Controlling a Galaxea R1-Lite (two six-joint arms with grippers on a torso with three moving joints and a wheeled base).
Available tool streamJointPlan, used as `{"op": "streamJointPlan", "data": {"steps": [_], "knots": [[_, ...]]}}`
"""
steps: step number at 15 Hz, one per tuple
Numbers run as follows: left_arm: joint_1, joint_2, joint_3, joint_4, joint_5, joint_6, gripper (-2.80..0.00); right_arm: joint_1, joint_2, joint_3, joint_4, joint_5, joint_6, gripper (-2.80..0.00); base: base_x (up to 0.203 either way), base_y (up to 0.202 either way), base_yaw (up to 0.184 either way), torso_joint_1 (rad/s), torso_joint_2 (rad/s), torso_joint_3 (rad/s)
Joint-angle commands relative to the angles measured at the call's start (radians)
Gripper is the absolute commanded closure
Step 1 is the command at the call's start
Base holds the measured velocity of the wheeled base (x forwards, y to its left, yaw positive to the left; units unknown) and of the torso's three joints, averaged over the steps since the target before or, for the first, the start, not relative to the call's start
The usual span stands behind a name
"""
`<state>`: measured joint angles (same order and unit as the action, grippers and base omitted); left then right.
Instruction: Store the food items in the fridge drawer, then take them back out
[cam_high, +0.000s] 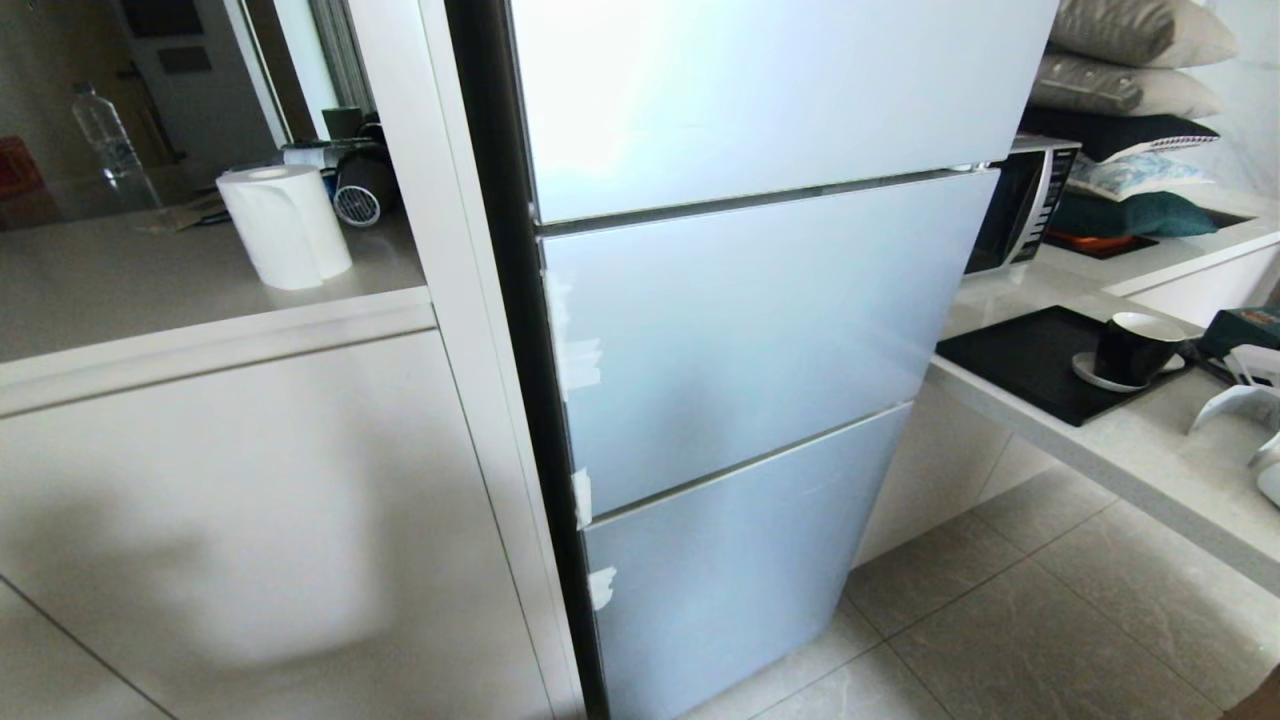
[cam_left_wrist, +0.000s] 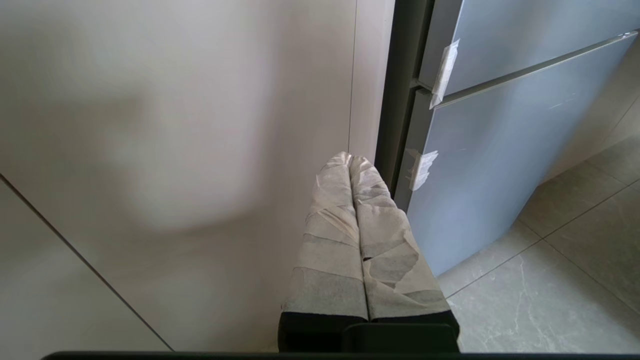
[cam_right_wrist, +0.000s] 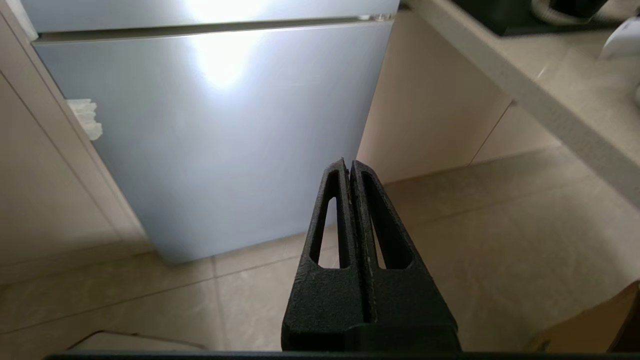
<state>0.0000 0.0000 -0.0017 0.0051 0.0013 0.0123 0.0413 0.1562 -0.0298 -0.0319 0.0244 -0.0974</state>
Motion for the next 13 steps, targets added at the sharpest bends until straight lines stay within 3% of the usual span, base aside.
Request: {"op": "streamJointPlan", "data": {"steps": [1,6,13], "knots": [[0.000,0.000,0.000,-0.001,0.000,0.000,0.00,-0.033,-0.158,0.028,0.037,0.022,-0.025,0.00,0.000,0.000,0.000,0.000,0.00,0.000],[0.000,0.000,0.000,-0.001,0.000,0.000,0.00,-0.037,-0.156,0.030,0.035,-0.021,0.095,0.00,0.000,0.000,0.000,0.000,0.00,0.000],[0.000,0.000,0.000,-0.001,0.001,0.000,0.00,-0.037,-0.156,0.030,0.035,-0.021,0.091,0.00,0.000,0.000,0.000,0.000,0.00,0.000]]}}
